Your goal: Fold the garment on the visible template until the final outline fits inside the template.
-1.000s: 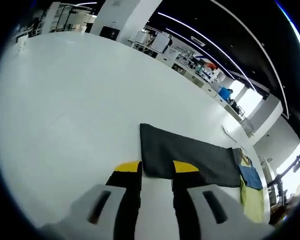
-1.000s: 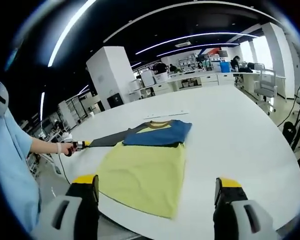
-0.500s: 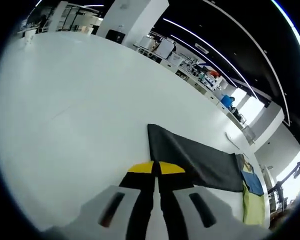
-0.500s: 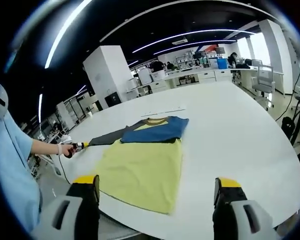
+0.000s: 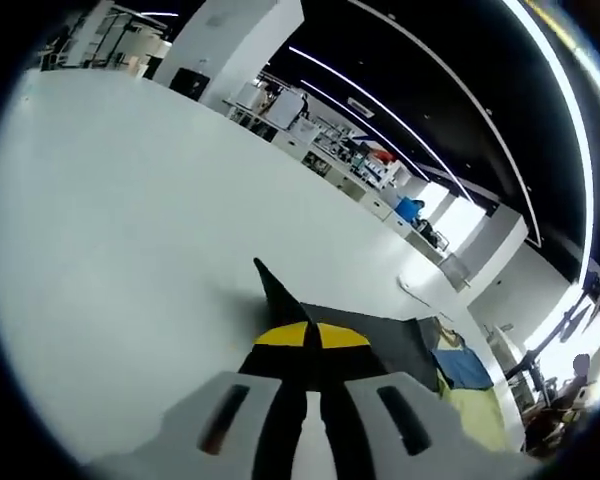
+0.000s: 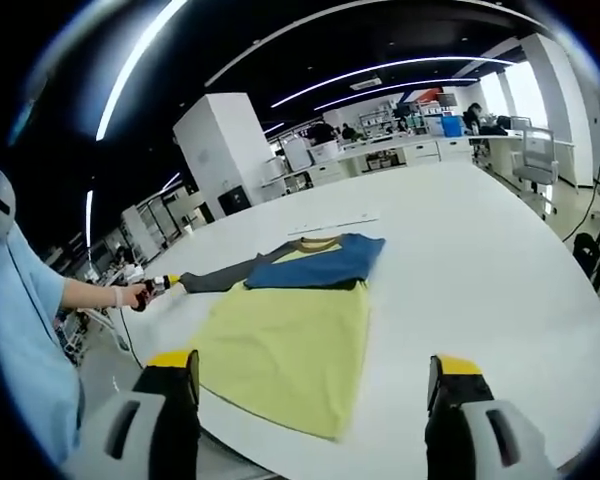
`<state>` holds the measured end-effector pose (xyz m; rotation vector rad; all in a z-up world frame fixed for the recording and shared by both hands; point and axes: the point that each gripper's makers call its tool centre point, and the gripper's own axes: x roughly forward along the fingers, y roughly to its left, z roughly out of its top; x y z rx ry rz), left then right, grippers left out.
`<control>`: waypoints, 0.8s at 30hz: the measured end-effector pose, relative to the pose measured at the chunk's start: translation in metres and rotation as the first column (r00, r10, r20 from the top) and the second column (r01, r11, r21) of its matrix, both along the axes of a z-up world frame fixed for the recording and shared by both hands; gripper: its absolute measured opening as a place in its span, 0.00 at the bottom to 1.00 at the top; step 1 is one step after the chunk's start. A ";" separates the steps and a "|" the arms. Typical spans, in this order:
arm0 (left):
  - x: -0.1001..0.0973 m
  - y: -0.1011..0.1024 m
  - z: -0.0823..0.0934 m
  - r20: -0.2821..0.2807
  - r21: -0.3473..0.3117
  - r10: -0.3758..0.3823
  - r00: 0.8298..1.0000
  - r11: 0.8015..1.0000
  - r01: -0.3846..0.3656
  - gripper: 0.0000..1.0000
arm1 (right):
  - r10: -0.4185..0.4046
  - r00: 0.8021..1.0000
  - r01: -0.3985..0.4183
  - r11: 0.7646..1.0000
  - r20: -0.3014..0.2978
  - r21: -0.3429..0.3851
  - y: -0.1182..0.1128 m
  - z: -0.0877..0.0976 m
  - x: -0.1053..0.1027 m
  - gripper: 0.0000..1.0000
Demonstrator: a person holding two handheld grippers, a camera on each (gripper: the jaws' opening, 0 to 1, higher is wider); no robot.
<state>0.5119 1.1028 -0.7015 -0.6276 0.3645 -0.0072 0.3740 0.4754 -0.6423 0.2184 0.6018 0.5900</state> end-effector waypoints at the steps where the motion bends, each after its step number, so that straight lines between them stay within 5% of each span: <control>1: 0.002 0.000 0.003 0.006 -0.004 0.001 1.000 1.000 -0.001 0.00 | 0.001 1.000 -0.001 1.000 0.001 0.001 -0.001 0.000 0.000 0.96; 3: 0.010 -0.006 0.014 0.052 -0.022 -0.024 0.998 0.999 0.025 0.00 | 0.004 1.000 -0.004 1.000 0.007 0.003 -0.005 0.000 0.000 0.96; 10: 0.028 -0.033 0.032 0.079 -0.003 -0.089 0.993 0.996 0.090 0.00 | 0.005 1.000 -0.006 1.000 0.022 0.022 -0.018 0.000 0.001 0.96; 24: 0.049 -0.109 0.053 0.090 0.025 -0.159 0.983 0.987 0.158 0.00 | 0.024 0.999 -0.027 0.998 0.045 0.059 -0.047 -0.006 0.014 0.95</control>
